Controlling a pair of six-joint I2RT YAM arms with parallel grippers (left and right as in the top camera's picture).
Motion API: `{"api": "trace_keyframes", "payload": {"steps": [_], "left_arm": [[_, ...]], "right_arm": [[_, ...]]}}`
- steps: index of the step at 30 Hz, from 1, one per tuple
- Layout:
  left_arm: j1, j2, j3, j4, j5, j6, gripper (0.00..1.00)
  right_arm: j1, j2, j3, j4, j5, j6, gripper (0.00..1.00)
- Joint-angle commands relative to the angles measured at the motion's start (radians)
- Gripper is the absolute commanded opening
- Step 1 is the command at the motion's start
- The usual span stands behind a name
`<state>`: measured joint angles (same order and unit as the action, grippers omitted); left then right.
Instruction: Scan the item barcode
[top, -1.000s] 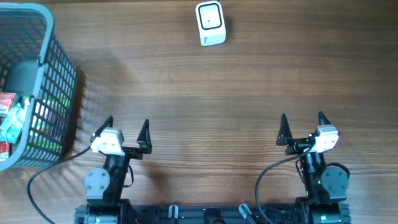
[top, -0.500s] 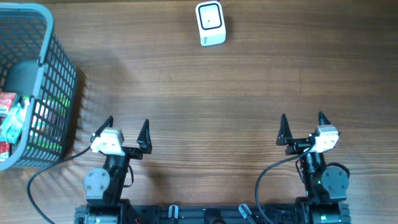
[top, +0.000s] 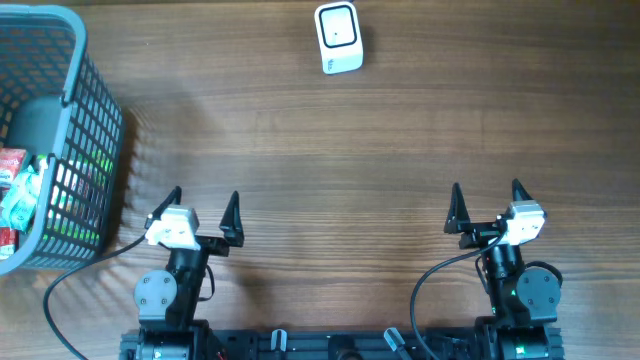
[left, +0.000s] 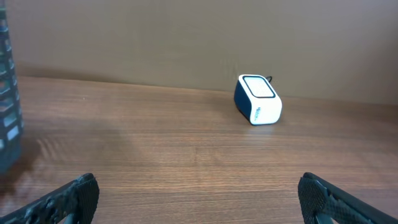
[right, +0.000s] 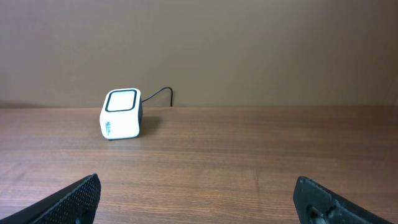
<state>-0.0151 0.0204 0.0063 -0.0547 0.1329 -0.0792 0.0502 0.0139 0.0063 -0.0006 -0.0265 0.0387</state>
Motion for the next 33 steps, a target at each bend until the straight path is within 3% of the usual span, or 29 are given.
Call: {"api": "trace_keyframes", "payload": {"steps": [1, 3, 5, 8, 10, 12, 14, 16, 20, 24, 25, 26, 27, 33], "left_arm": [[-0.005, 0.002, -0.001, -0.01, -0.021, 0.023, 1.0], [-0.005, 0.002, 0.013, -0.03, -0.021, -0.039, 1.0], [-0.005, 0.013, 0.116, -0.167, -0.021, -0.115, 1.0], [-0.005, 0.151, 0.431, -0.418, 0.014, -0.108, 1.0], [-0.005, 0.322, 0.683, -0.563, 0.071, -0.107, 1.0], [-0.005, 0.603, 1.054, -0.851, 0.09, -0.005, 1.0], [-0.005, 0.876, 1.399, -1.127, 0.006, 0.051, 1.0], [-0.005, 1.067, 1.62, -1.283, -0.052, 0.056, 1.0], [-0.005, 1.283, 1.748, -1.334, -0.071, 0.102, 1.0], [0.079, 1.349, 1.748, -1.323, -0.449, -0.064, 1.0], [0.148, 1.349, 1.748, -1.299, -0.455, -0.066, 1.0], [0.197, 1.349, 1.748, -1.284, -0.455, -0.075, 1.0], [0.412, 1.35, 1.748, -1.236, -0.418, -0.116, 1.0], [0.843, 1.365, 1.748, -1.188, -0.12, -0.2, 1.0]], "right_arm": [[-0.005, 0.002, -0.001, 0.003, -0.019, -0.013, 1.0], [-0.005, 0.002, -0.001, 0.003, -0.019, -0.013, 1.0], [-0.005, 0.002, -0.001, 0.003, -0.019, -0.013, 1.0], [-0.005, 0.002, -0.001, 0.003, -0.019, -0.013, 1.0], [-0.005, 0.002, -0.001, 0.003, -0.019, -0.012, 1.0], [-0.005, 0.002, -0.001, 0.003, -0.019, -0.012, 1.0], [-0.005, 0.002, -0.001, 0.003, -0.019, -0.012, 1.0], [-0.005, 0.002, -0.001, 0.003, -0.019, -0.013, 1.0], [-0.005, 0.002, -0.001, 0.003, -0.019, -0.012, 1.0], [-0.005, 0.002, -0.001, 0.003, -0.019, -0.013, 1.0], [-0.005, 0.002, -0.001, 0.003, -0.019, -0.013, 1.0], [-0.005, 0.002, -0.001, 0.003, -0.019, -0.013, 1.0], [-0.005, 0.002, -0.001, 0.003, -0.019, -0.013, 1.0], [-0.005, 0.002, -0.001, 0.003, -0.019, -0.012, 1.0]]}}
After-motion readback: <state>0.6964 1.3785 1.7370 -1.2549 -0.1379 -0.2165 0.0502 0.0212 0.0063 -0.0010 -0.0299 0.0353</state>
